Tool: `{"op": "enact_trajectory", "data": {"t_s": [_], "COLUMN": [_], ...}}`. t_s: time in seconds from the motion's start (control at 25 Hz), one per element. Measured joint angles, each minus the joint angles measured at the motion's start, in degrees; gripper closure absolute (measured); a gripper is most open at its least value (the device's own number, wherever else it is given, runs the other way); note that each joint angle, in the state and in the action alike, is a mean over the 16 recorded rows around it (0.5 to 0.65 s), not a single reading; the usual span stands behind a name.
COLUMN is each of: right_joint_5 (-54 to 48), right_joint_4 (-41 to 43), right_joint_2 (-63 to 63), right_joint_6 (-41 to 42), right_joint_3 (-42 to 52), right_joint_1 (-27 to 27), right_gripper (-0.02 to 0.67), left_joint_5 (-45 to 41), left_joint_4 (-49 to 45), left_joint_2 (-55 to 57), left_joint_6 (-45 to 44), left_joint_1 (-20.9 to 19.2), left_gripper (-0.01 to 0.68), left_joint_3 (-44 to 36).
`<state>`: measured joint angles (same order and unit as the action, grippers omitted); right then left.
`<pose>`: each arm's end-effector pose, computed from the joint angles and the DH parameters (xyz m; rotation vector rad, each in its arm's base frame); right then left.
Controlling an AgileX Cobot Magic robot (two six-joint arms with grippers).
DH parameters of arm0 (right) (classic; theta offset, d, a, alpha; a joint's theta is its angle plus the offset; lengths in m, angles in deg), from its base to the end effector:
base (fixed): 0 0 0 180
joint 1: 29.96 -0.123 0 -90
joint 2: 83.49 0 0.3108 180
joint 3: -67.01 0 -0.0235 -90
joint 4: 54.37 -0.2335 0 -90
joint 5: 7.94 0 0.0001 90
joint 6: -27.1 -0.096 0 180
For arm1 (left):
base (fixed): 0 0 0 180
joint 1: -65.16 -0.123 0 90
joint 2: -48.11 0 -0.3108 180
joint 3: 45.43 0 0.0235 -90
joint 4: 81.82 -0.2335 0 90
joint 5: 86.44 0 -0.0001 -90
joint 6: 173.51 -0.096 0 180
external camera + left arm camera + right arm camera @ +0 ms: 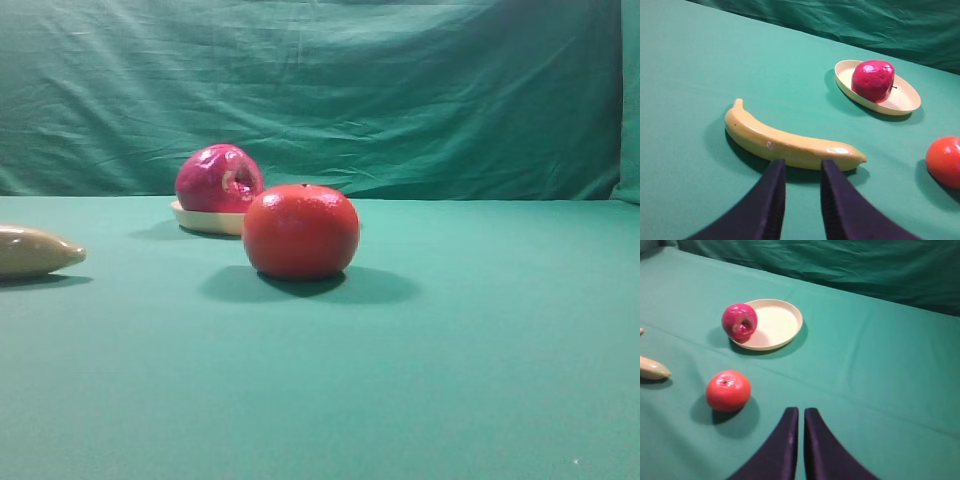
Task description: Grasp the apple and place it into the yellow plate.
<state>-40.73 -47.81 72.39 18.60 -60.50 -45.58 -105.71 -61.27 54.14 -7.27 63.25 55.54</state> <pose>0.0290 0.0019 0.2953 -0.1684 1.9015 0.1607 0.0147 -0.0107 0.1773 -0.0371 1.8016 -0.1521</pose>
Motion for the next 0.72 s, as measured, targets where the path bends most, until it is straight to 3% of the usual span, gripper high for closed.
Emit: {"op": "enact_trajectory", "data": {"t_s": [0.32, 0.72], "right_joint_5": [4.42, 8.6], "right_joint_4": [-0.15, -0.7], "right_joint_2": [11.49, 17.52], "right_joint_6": [2.05, 3.24], "right_joint_3": [12.03, 23.41], "right_joint_1": [7.31, 10.6], "right_gripper": [0.649, 0.649], "left_joint_5": [0.0, 0.0], "left_joint_4": [0.0, 0.0], "left_joint_2": [0.0, 0.0], "left_joint_6": [0.0, 0.0], "left_joint_1": [0.0, 0.0], "left_gripper": [0.516, 0.516], "left_joint_3": [0.0, 0.0]}}
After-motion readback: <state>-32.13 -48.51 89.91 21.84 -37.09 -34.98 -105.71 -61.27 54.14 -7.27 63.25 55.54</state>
